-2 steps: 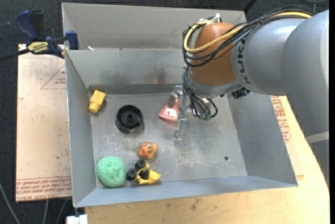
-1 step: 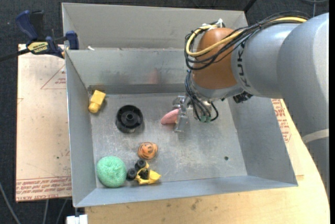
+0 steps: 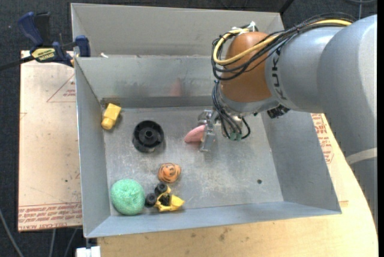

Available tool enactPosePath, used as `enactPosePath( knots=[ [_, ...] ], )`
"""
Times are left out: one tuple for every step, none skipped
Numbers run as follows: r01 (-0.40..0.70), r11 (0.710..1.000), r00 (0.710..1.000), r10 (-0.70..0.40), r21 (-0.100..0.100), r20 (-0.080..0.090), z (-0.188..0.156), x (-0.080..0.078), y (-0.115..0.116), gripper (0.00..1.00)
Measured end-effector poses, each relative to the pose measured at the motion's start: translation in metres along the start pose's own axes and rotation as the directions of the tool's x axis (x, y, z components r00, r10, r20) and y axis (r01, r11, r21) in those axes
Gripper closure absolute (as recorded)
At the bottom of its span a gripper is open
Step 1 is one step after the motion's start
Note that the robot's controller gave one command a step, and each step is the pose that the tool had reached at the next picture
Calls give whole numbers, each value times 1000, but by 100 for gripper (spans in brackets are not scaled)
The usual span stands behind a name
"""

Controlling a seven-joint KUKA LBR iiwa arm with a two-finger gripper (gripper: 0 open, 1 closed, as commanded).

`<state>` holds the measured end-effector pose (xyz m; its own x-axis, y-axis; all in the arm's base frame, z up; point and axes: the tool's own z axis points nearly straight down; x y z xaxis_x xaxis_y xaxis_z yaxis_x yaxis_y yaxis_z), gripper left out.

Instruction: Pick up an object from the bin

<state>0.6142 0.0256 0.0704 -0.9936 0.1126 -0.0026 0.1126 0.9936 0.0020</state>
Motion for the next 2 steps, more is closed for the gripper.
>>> enactPosePath(
  knots=[
    [0,1000,1000,0,0,0,0,0,0,100],
    [-1,1000,1000,1,0,0,0,0,0,100]
  ],
)
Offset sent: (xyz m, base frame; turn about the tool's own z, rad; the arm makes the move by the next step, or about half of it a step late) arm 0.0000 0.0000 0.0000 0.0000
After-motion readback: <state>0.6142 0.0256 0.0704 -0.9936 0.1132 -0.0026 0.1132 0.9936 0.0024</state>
